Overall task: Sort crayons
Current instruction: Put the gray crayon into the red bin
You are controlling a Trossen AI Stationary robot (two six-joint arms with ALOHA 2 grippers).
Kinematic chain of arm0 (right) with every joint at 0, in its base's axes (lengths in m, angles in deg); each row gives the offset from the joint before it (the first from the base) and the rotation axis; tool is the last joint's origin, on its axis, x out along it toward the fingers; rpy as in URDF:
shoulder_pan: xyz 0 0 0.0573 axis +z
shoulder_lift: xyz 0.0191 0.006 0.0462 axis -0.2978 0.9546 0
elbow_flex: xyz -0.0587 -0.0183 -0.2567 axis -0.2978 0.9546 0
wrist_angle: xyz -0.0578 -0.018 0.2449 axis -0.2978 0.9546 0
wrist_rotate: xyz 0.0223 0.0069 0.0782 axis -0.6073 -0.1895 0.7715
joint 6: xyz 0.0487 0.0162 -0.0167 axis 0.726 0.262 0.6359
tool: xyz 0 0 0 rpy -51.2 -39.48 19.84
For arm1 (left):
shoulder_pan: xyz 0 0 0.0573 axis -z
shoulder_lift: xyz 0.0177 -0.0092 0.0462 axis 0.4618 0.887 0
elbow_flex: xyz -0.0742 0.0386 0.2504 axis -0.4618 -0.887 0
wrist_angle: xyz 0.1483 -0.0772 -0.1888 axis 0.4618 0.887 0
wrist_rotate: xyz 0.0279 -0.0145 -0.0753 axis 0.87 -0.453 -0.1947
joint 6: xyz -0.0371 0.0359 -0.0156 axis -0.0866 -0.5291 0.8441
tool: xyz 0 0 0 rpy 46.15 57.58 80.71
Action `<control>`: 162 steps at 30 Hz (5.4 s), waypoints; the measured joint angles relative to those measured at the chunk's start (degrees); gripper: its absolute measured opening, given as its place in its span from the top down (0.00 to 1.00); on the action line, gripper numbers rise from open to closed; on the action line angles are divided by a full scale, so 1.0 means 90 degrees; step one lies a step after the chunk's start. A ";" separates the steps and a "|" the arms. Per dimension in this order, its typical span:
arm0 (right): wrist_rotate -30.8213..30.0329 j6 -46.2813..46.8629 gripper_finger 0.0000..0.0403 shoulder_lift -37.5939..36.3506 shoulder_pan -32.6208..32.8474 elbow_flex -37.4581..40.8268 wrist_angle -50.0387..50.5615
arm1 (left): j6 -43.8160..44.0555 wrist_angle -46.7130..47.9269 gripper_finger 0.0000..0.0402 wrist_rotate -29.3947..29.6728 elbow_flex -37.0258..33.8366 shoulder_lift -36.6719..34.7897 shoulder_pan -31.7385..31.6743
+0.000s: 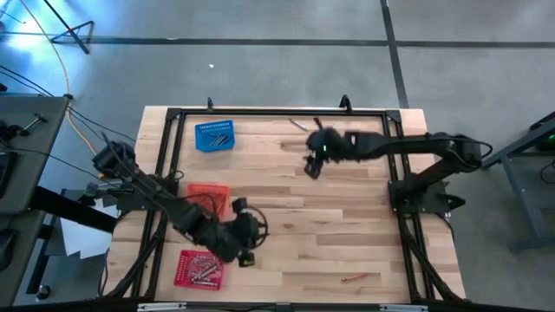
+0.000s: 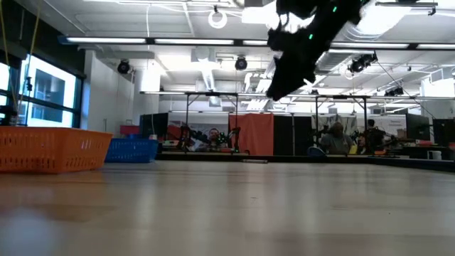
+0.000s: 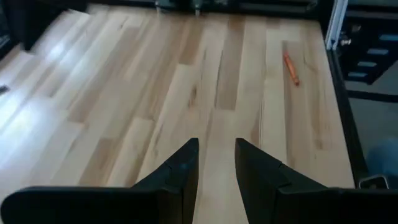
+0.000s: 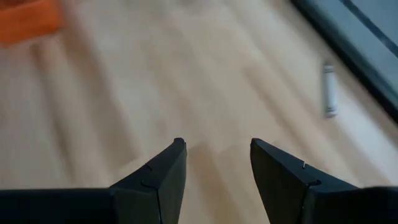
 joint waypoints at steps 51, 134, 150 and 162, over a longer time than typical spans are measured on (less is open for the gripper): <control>0.1859 -0.3280 0.75 0.6312 -0.3232 -0.6465 0.3645 | 0.1196 0.2634 0.78 0.1796 -0.0002 0.0118 -0.0060; -0.3059 -0.1272 1.00 0.2264 0.4246 -0.2564 -0.2134 | -0.0444 -0.2242 0.78 0.5944 -0.1258 0.0118 0.1589; -0.3856 -0.1834 1.00 0.2188 0.4121 -0.2564 -0.1950 | -0.0690 -0.2914 0.78 0.5570 -0.1263 0.0128 0.1578; -0.3848 -0.1325 1.00 0.1881 0.3947 -0.2564 -0.1245 | -0.3795 -0.5973 0.78 0.4735 -0.1263 0.0966 0.1359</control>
